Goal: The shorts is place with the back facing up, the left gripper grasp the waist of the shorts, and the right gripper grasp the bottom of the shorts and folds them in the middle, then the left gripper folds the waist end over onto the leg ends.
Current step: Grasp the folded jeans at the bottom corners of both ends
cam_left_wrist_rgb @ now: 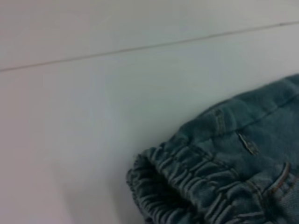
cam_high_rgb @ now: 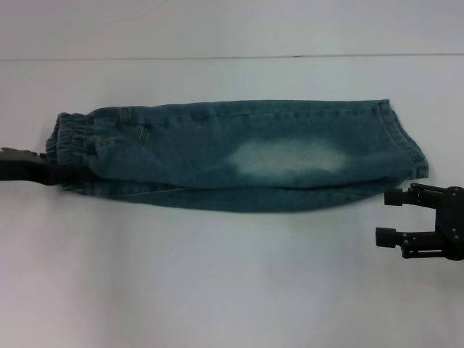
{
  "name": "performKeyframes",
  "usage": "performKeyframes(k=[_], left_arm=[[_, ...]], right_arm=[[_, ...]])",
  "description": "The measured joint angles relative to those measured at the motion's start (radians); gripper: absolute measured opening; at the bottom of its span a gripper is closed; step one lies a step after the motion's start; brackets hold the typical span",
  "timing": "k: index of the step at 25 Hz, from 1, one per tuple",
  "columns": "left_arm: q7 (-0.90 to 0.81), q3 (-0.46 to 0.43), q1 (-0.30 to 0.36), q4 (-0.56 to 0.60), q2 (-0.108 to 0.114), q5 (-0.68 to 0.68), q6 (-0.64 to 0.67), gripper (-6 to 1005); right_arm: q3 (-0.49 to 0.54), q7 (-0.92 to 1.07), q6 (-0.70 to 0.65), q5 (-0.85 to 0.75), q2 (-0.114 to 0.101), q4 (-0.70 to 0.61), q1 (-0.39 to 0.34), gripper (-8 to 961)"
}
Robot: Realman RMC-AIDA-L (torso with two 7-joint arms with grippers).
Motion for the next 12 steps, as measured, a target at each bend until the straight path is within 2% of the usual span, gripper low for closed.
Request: performKeyframes(k=[4, 10, 12], left_arm=[[0.005, 0.02, 0.011, 0.005, -0.003, 0.0, -0.02, 924], [0.008, 0.017, 0.023, 0.015, -0.005, -0.006, -0.028, 716], [0.011, 0.021, 0.023, 0.015, -0.006, -0.006, -0.029, 617]], right_arm=[[0.0, 0.0, 0.011, 0.0, 0.001, 0.005, -0.003, 944], [0.0, -0.003, 0.025, 0.0, 0.002, 0.014, -0.005, 945], [0.0, -0.004, 0.026, 0.0, 0.002, 0.014, -0.005, 945]])
